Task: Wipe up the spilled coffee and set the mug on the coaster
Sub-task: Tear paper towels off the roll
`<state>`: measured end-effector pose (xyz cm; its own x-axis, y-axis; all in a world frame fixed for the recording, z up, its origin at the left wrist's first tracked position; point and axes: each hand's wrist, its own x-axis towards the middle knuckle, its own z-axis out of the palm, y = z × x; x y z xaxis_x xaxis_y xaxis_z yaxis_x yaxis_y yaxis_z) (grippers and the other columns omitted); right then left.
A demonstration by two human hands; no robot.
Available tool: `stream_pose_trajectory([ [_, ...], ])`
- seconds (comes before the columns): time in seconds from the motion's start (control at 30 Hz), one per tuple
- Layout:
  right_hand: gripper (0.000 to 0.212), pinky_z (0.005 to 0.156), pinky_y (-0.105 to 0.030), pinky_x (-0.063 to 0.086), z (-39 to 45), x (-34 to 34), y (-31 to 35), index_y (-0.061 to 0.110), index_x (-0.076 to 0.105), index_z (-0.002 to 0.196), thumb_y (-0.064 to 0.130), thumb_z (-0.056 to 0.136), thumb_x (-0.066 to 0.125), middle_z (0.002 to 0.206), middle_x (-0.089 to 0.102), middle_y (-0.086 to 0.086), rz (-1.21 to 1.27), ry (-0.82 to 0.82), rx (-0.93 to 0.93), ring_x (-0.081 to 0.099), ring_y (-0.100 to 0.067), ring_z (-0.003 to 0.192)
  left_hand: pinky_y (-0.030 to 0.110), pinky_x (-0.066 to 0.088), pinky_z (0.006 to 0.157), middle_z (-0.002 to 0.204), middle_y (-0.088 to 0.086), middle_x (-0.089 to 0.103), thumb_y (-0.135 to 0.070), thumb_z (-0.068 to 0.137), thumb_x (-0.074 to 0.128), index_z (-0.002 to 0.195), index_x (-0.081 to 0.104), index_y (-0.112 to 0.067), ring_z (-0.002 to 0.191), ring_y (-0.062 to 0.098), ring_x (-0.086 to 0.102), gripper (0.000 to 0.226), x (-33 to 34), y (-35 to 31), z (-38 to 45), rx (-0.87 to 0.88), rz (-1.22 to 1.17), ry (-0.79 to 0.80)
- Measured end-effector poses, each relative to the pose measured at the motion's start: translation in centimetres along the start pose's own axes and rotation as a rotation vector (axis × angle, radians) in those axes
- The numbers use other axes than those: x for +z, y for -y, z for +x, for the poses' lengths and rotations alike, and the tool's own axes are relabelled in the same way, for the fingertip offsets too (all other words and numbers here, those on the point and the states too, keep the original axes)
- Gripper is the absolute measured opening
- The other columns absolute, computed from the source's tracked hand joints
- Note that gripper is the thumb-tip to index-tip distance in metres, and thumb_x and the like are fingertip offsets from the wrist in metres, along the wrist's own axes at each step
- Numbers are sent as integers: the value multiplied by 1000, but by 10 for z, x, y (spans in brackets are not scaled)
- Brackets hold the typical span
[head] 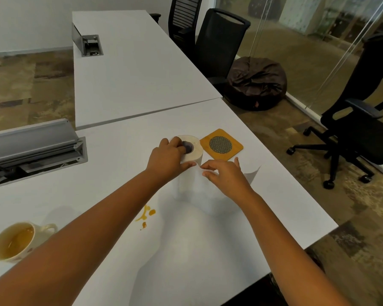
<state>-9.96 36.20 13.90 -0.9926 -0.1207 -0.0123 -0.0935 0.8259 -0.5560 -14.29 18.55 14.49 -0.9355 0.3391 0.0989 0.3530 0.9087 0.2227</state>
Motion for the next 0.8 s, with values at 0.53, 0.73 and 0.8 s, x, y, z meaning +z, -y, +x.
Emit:
stream_pose_trajectory([
  [0.53,28,116,-43,8,-7,6,-12,16,68,107,32,87,59,115,67,-6,-24,-83,12,59,-20,109,32,43,86,129,4,48,-54,80,56,127,53,-18,111,25,43,59,-1,-3,-4,-25,-50,1],
  [0.73,27,117,-41,7,-9,7,-14,16,68,108,31,87,59,115,67,-7,-21,-83,8,59,-21,109,31,43,83,125,4,49,-53,81,57,123,56,-16,108,25,45,55,0,-6,-3,-34,-53,-2],
  [0.8,26,117,-39,7,-11,7,-14,18,69,108,31,87,60,115,67,-6,-12,-80,-6,60,-20,108,30,43,82,124,5,50,-50,82,56,122,57,-16,107,25,45,53,-1,-4,-3,-51,-62,-11],
])
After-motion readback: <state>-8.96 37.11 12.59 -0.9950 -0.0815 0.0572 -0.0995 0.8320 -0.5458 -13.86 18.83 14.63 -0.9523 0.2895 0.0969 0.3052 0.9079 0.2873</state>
